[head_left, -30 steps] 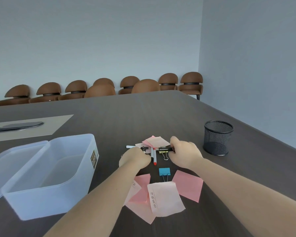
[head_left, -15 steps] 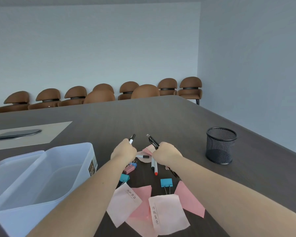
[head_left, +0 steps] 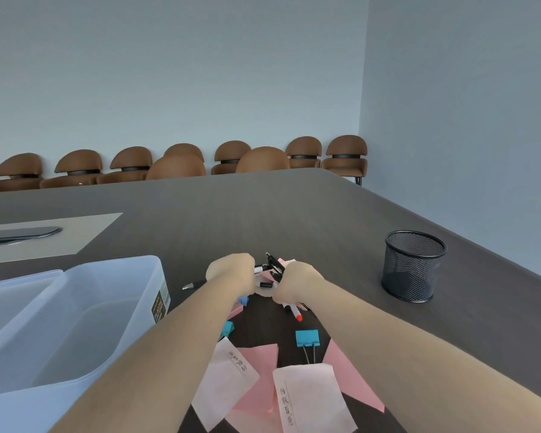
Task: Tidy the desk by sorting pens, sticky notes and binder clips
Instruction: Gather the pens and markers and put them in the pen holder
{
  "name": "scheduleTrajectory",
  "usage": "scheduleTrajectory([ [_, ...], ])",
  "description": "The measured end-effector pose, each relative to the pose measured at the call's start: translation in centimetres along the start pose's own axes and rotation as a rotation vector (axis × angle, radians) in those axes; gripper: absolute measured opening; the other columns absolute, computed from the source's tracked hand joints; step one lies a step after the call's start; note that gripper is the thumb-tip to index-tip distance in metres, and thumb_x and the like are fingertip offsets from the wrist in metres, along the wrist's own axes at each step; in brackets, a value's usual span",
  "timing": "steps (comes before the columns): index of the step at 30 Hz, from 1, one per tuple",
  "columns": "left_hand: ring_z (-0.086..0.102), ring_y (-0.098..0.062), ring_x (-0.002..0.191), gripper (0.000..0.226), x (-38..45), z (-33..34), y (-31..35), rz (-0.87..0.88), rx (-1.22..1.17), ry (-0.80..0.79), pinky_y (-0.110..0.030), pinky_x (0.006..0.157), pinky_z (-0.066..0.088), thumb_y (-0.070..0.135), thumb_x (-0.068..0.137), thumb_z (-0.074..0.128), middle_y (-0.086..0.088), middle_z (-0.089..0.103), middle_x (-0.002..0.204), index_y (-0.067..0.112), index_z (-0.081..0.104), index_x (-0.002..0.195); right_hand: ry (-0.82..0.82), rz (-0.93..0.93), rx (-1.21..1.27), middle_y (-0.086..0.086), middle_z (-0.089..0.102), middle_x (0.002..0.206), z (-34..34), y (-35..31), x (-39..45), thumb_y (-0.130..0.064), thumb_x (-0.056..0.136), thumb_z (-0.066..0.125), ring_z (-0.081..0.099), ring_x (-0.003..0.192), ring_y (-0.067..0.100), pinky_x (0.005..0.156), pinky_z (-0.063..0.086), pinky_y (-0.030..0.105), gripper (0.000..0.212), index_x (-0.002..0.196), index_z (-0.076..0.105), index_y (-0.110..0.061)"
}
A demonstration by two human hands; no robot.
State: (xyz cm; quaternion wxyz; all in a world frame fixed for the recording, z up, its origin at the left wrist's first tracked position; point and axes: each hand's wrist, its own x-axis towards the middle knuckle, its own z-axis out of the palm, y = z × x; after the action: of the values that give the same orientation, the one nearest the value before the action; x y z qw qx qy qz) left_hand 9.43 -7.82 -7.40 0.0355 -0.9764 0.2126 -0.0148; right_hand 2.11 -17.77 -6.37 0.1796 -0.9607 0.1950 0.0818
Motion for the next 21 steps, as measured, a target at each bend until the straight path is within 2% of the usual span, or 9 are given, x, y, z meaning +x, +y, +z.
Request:
scheduleTrajectory([
  [2,0.055,-0.025,0.075,0.009,0.0,-0.3,0.3,0.036,0.066,-0.012,-0.03,0.065,0.045,0.012,0.079,0.06,-0.002,0.055,0.081,0.017,0.056,0.087,0.009,-0.023,-0.015,0.003,0.056,0.083,0.0,-0.1,0.0,-0.019,0.082,0.058,0.057,0.075,0.021,0.074,0.052,0.028,0.035,0.116,0.053,-0.013],
  [4,0.054,-0.025,0.076,0.015,0.0,-0.4,0.6,0.05,0.119,-0.019,-0.03,0.065,0.044,0.013,0.08,0.06,-0.001,0.055,0.083,0.017,0.061,0.095,0.022,-0.032,-0.047,0.001,0.047,0.071,-0.1,-0.1,-0.3,-0.018,0.083,0.059,0.056,0.073,0.021,0.07,0.049,0.027,0.011,0.088,0.051,-0.012],
  [5,0.054,-0.026,0.076,0.018,0.0,-0.5,0.7,0.057,0.144,-0.022,-0.03,0.066,0.043,0.013,0.08,0.06,-0.001,0.054,0.083,0.018,0.062,0.097,0.026,-0.029,-0.055,0.001,0.043,0.068,-0.2,0.0,-0.4,-0.016,0.084,0.059,0.053,0.067,0.019,0.07,0.047,0.027,0.016,0.076,0.046,-0.011],
  [7,0.053,-0.025,0.076,0.018,-0.1,-0.5,0.9,0.076,0.177,-0.025,-0.031,0.065,0.042,0.012,0.08,0.06,0.0,0.052,0.077,0.018,0.061,0.097,0.03,-0.023,-0.09,0.001,0.04,0.065,-0.5,0.1,-0.8,-0.016,0.086,0.058,0.043,0.054,0.013,0.07,0.044,0.026,0.03,0.064,0.037,-0.012],
  [10,0.058,-0.026,0.08,0.02,-0.4,-0.4,0.9,0.099,0.188,0.009,-0.031,0.064,0.043,0.011,0.079,0.058,-0.002,0.057,0.081,0.014,0.062,0.098,0.002,-0.022,-0.099,0.002,0.04,0.064,-0.6,0.5,-0.8,-0.016,0.086,0.057,0.038,0.051,0.012,0.07,0.043,0.026,0.026,0.066,0.041,-0.01],
  [13,0.059,-0.026,0.083,0.004,-0.9,0.3,0.4,0.113,0.08,0.104,-0.031,0.064,0.042,0.015,0.085,0.053,-0.006,0.061,0.091,0.014,0.054,0.088,0.012,-0.021,0.057,0.002,0.041,0.066,-0.2,1.3,-0.8,-0.013,0.084,0.057,0.045,0.057,0.015,0.067,0.044,0.026,0.01,0.083,0.048,-0.009],
  [14,0.058,-0.026,0.082,0.004,-1.1,0.4,0.2,0.099,0.015,0.154,-0.032,0.064,0.041,0.018,0.088,0.05,-0.006,0.061,0.09,0.015,0.049,0.086,0.048,-0.014,0.13,0.002,0.042,0.067,0.0,1.7,-0.7,-0.012,0.083,0.057,0.047,0.06,0.015,0.063,0.044,0.026,0.009,0.082,0.048,-0.01],
  [19,0.053,-0.027,0.074,0.029,-1.8,-0.2,-0.9,0.004,-0.321,0.428,-0.033,0.063,0.039,0.037,0.098,0.042,-0.006,0.054,0.081,0.01,0.047,0.09,0.249,0.001,0.43,-0.002,0.046,0.065,0.2,3.1,-0.8,-0.015,0.082,0.054,0.051,0.063,0.019,0.055,0.041,0.025,0.005,0.079,0.051,-0.017],
  [21,0.05,-0.025,0.071,0.031,-2.0,-1.0,-1.0,-0.006,-0.494,0.518,-0.033,0.062,0.037,0.038,0.098,0.043,-0.005,0.051,0.078,0.01,0.043,0.087,0.326,-0.028,0.559,-0.004,0.045,0.063,0.2,3.4,-1.2,-0.02,0.084,0.053,0.047,0.06,0.018,0.053,0.036,0.025,0.021,0.067,0.042,-0.023],
])
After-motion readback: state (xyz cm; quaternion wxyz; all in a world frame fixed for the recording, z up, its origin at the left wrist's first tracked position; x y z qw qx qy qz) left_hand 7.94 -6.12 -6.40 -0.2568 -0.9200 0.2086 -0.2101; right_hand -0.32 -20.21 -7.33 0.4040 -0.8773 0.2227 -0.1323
